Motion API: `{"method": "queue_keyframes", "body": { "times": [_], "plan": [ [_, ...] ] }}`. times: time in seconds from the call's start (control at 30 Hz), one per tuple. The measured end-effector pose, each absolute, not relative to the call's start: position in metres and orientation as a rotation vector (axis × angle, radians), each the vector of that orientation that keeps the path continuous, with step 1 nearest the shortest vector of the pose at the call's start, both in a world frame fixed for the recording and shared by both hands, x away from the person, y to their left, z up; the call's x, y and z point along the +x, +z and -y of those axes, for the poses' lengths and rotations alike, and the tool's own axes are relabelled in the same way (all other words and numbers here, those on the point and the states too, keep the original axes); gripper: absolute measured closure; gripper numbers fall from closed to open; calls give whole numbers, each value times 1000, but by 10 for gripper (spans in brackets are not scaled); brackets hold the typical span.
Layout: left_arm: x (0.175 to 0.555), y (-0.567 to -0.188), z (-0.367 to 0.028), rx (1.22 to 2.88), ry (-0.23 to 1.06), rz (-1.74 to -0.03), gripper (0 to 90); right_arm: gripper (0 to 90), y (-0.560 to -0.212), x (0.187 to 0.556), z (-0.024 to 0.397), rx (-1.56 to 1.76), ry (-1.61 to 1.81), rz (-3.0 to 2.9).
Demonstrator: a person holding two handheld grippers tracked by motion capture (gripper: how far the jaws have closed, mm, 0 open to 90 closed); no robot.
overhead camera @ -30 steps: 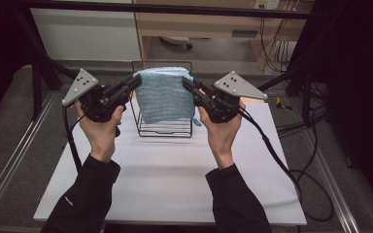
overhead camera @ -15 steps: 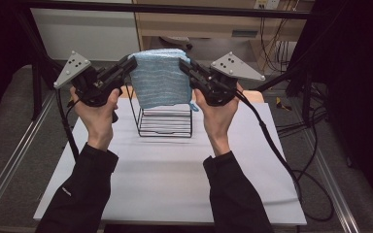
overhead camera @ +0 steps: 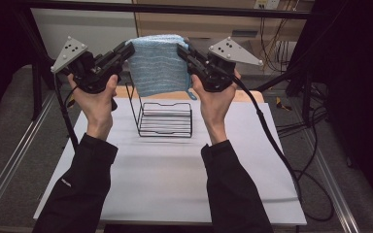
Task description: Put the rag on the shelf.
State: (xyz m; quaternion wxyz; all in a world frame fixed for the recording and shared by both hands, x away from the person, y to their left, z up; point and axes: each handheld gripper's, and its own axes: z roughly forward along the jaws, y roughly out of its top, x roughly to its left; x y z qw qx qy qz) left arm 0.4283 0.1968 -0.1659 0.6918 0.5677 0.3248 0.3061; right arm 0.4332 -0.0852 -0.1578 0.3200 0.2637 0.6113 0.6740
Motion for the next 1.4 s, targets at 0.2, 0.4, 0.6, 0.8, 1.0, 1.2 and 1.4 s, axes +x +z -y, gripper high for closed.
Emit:
{"method": "queue_keyframes", "body": {
  "times": [0.2,0.4,0.6,0.8,1.0,1.2,1.4],
  "plan": [
    [436,-159,-198,1248,675,-731,822,819,-151,441,83,690,1768,-1601],
    [444,-153,-197,1245,681,-731,822,819,-146,450,83,686,1767,-1592],
    [450,-148,-195,1239,688,-731,823,819,-142,458,84,688,1781,-1577],
    [458,-143,-196,1221,698,-734,823,819,-136,467,81,680,1779,-1569],
    [466,-142,-199,1216,709,-737,822,819,-133,476,78,676,1779,-1570],
    [476,-144,-201,1223,715,-753,822,819,-137,485,75,697,1776,-1581],
    [489,-148,-199,1244,732,-765,822,819,-140,494,73,715,1765,-1587]
  ]
}}
